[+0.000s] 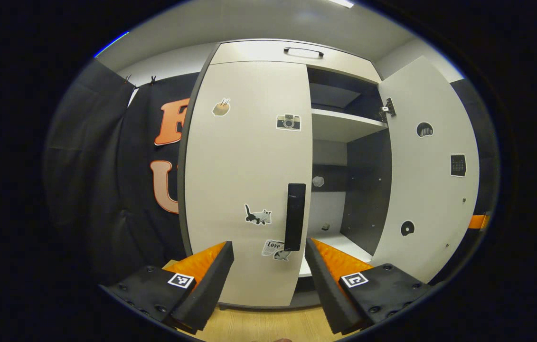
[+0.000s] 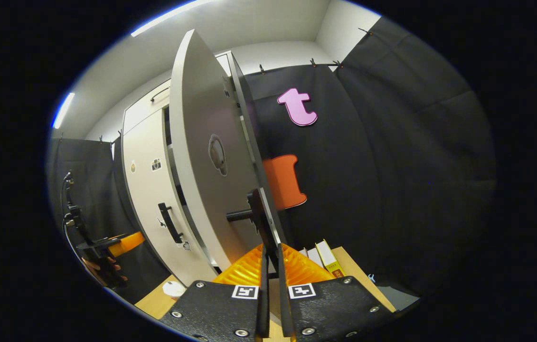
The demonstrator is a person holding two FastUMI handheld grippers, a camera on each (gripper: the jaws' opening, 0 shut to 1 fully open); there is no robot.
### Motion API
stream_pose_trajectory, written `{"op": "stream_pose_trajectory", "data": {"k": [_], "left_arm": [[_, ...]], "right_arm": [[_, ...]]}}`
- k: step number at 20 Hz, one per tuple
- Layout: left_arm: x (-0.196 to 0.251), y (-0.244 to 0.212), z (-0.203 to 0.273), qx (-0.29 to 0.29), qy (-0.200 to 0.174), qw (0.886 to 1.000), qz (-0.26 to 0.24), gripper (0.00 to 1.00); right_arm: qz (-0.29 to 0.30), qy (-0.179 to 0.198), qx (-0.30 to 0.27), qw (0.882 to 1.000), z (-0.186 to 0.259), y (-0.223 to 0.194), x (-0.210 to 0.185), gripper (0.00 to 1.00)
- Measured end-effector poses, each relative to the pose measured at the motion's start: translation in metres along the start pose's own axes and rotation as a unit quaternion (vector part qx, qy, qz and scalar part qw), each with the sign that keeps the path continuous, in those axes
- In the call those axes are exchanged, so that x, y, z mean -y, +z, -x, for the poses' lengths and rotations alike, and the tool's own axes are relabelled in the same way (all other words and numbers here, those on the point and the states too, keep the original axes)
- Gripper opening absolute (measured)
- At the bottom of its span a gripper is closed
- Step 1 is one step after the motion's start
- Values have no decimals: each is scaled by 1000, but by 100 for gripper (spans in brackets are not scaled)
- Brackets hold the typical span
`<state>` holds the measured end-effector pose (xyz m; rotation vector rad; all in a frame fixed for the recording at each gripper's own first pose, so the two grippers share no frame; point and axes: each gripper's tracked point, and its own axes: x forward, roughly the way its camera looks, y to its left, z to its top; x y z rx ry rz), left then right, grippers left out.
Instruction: Open the right door of the double-door shoe cabinet with the right hand, and open the left door with the left hand.
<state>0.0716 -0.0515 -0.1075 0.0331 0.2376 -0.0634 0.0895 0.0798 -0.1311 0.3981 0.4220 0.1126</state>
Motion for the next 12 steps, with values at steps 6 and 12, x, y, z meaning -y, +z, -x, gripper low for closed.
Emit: {"op": "stream_pose_trajectory", "data": {"k": [6,12], "left_arm": [[23,6,-34,-8,-15,1000,-15,97],[25,0,-77,-32,-2,999,-31,96]], "right_arm": [[16,-57,32,998,24,18,40,8],[14,-96,49,994,36,24,60,37]]}}
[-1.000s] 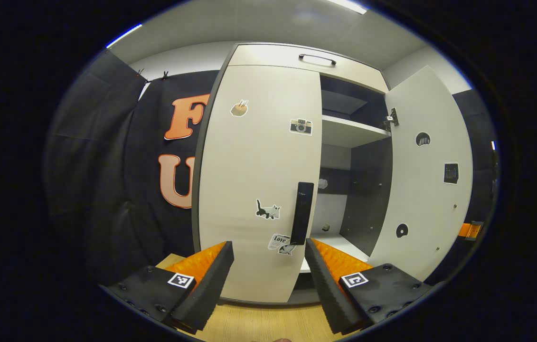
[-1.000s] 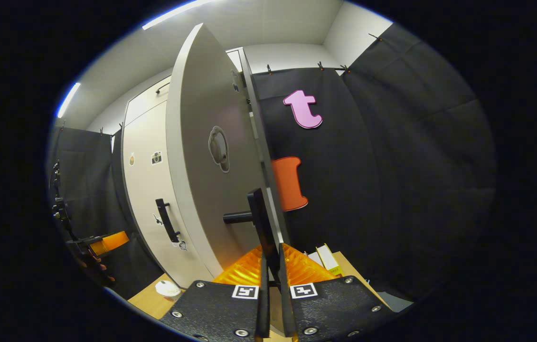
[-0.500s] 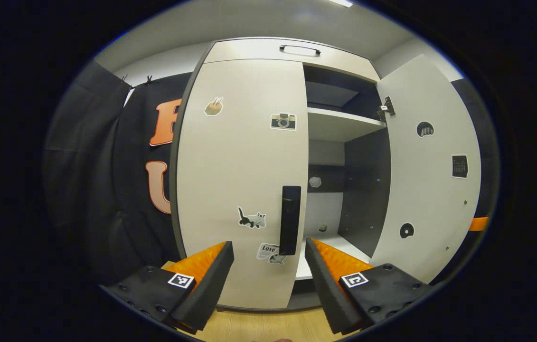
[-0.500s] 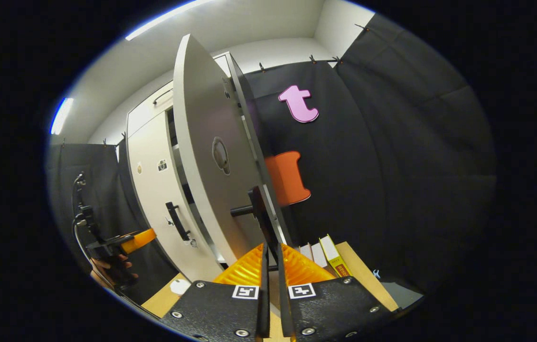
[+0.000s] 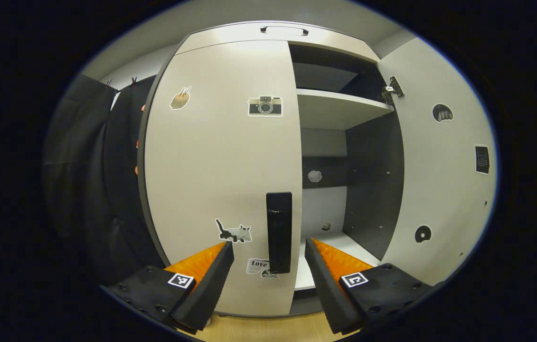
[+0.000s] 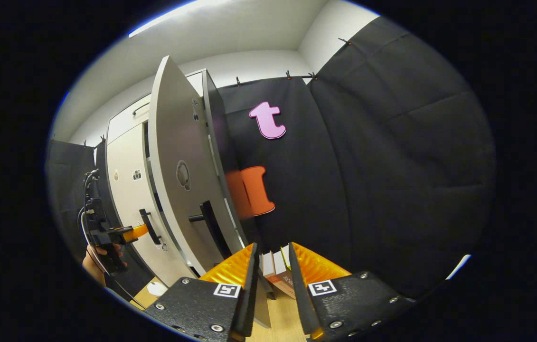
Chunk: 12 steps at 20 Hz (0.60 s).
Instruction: Open the right door of the double-door shoe cabinet with the right hand, and open the left door with the left hand.
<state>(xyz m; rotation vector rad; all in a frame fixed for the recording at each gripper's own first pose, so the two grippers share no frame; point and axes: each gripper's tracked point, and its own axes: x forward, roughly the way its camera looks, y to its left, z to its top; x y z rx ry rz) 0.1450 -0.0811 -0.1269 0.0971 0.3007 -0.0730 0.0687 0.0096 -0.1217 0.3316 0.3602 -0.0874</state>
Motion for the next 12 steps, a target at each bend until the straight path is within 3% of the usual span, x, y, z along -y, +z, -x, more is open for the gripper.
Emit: {"op": "stream_pose_trajectory", "data": {"k": [1,2,3,4,6,7,8,10,12], "left_arm": [[0,-2,-7,-4,-1,1000,-1,96],[0,-5,-14,-6,-1,1000,-4,96],[-1,-8,-21,-11,-2,1000,-9,96],[-3,-11,-28,-15,2,1000,-14,92],[-5,-13,-37,-15,6,1000,-14,89],[-8,-15,-42,-16,9,1000,-13,89],[-10,-19,-46,-21,12,1000,-11,89],[-6,-26,-55,-30,3,1000,-2,92],[-7,-27,-59,-30,7,1000,-2,87]], "right_arm": [[3,-3,3,1000,0,0,1,52],[6,-7,4,1000,1,0,4,47],[8,-11,2,1000,1,-1,5,61],[10,-14,-2,1000,2,-3,6,56],[21,-20,-8,1000,1,-7,6,65],[30,-23,-10,999,1,-8,7,76],[39,-26,-12,999,1,-8,9,72],[53,-31,-12,998,1,-8,11,76],[59,-33,-13,998,1,-8,11,77]]}}
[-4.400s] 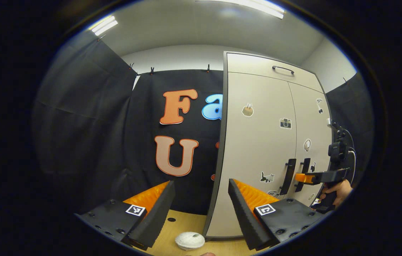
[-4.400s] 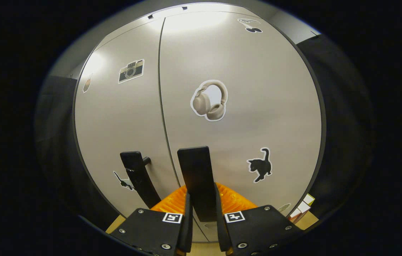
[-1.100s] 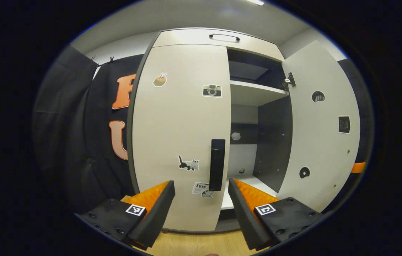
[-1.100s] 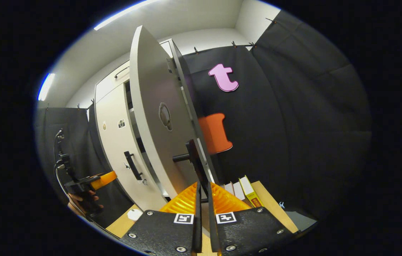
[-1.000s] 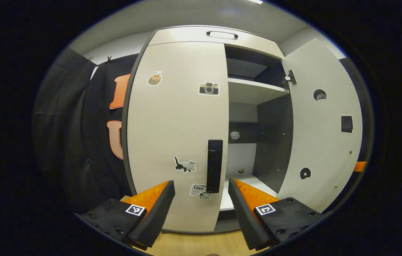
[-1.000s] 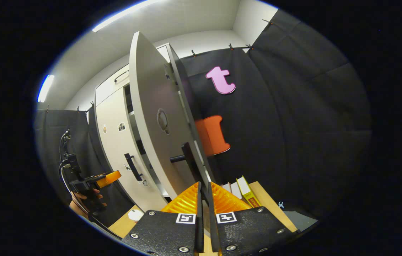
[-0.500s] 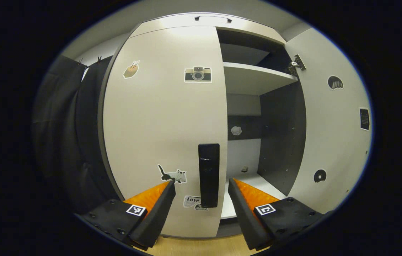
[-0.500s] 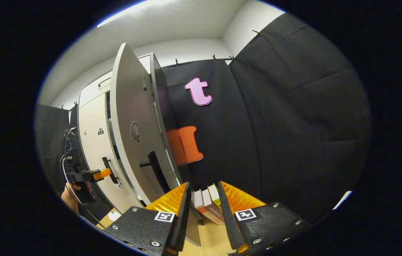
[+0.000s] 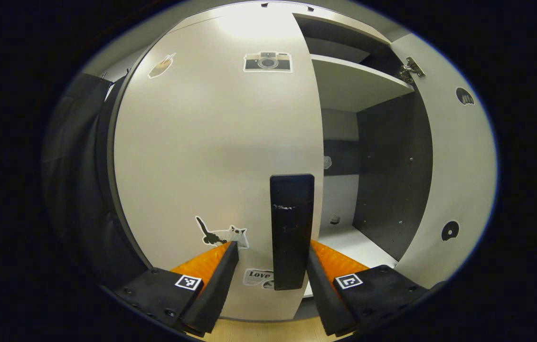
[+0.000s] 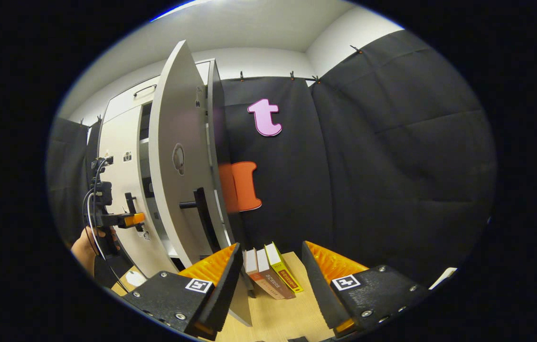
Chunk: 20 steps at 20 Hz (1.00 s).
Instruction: Open the right door of the double-door shoe cabinet with the right hand, and open the left door with the left hand.
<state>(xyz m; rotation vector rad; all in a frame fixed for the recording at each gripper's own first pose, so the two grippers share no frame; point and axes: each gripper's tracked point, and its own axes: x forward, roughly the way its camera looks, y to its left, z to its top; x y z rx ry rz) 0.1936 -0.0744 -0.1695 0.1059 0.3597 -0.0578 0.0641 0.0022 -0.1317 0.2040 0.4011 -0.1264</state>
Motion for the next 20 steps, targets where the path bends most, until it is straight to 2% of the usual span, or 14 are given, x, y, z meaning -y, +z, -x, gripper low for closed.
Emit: {"op": "stream_pose_trajectory", "data": {"k": [3,5,7,8,10,14,17,20], "left_arm": [[3,1,2,4,2,1000,5,86],[7,1,3,5,-1,1000,14,78],[16,1,6,1,-14,1000,13,68],[20,1,3,0,-21,1000,11,56],[20,1,4,-5,-25,1000,7,40],[20,-1,5,-12,-45,999,19,31],[21,-2,10,-13,-60,998,26,31],[17,-2,13,-11,-46,998,28,31]], "right_arm": [[0,-2,-1,1000,-1,1,0,77],[3,-3,-2,1000,-2,-2,-2,77],[16,-8,-13,1000,0,-9,-2,77],[25,-9,-17,1000,1,-11,-2,77],[43,-5,-10,999,1,-10,-6,77],[52,5,-4,999,3,-6,-9,80],[47,20,-2,999,2,-4,-17,80],[50,29,-2,998,6,-2,-19,80]]}}
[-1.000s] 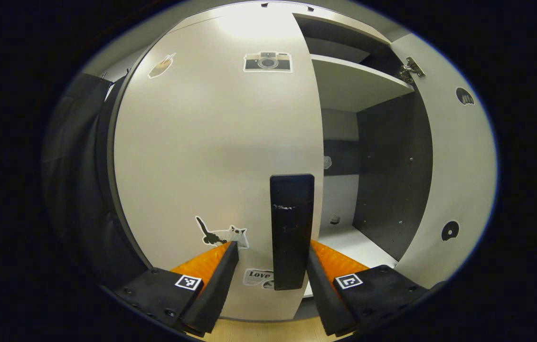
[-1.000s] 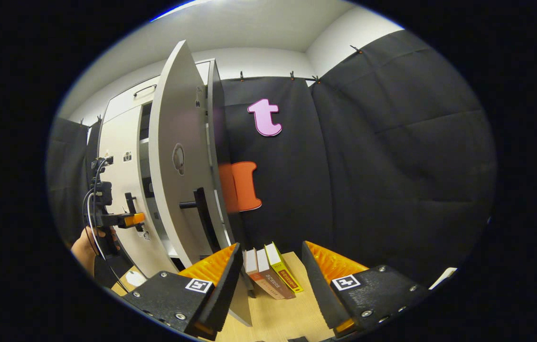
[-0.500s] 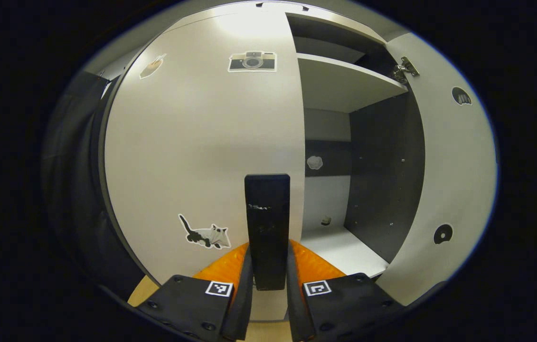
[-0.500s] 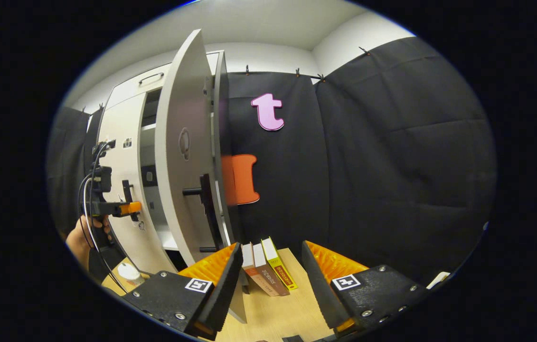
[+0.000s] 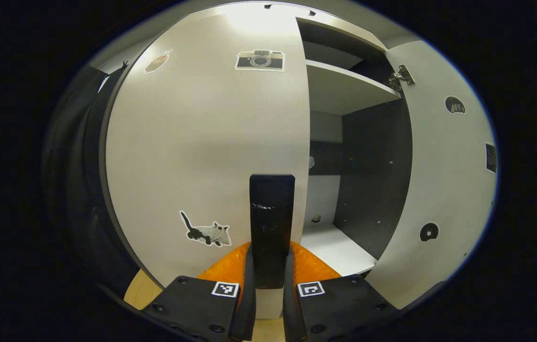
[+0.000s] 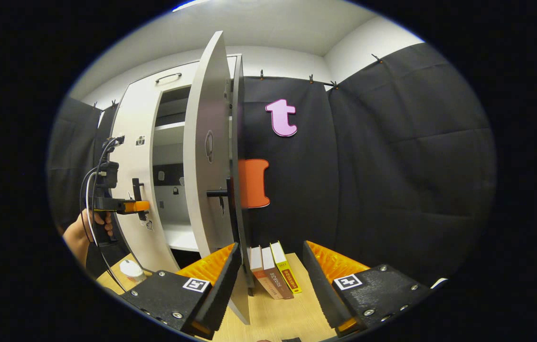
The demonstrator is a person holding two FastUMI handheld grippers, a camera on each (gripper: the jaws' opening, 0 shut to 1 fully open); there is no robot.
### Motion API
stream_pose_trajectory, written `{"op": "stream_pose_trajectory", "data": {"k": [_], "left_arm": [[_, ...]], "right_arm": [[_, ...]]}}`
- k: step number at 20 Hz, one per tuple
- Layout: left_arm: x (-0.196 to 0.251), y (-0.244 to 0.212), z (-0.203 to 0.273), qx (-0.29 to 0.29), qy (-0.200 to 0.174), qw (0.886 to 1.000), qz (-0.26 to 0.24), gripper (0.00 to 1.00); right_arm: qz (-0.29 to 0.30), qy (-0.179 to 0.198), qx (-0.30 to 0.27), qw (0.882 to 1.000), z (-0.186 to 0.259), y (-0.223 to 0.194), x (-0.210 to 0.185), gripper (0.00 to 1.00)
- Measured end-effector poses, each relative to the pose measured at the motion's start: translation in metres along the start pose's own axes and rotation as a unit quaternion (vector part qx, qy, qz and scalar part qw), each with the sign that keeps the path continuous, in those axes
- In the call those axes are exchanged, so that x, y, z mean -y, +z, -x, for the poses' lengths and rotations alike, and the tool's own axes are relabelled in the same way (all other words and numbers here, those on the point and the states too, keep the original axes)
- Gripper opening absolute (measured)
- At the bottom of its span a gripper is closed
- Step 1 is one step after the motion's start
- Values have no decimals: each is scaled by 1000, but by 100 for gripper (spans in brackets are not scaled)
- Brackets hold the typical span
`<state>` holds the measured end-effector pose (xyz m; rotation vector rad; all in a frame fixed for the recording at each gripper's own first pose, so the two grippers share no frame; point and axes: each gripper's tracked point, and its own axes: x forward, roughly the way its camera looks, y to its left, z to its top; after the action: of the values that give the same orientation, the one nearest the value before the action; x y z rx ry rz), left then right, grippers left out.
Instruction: Open the right door of the double-door shoe cabinet with the right hand, and open the left door with the left hand.
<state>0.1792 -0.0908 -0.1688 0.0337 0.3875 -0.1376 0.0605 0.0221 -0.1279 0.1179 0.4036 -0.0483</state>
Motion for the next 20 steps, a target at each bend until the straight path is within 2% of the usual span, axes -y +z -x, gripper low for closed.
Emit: {"op": "stream_pose_trajectory", "data": {"k": [3,4,8,12,20], "left_arm": [[-4,0,-2,0,7,1000,11,30],[-5,0,1,2,8,1000,13,25],[-9,1,5,8,26,1000,5,25],[-12,0,11,2,27,1000,0,25],[-19,-2,16,1,40,999,18,25]], "right_arm": [[-5,13,6,1000,5,3,-6,80],[-7,18,12,1000,6,5,-9,80],[-6,40,18,999,3,9,-18,80],[-8,65,8,998,2,3,-34,80],[20,146,8,989,-1,5,-100,80]]}}
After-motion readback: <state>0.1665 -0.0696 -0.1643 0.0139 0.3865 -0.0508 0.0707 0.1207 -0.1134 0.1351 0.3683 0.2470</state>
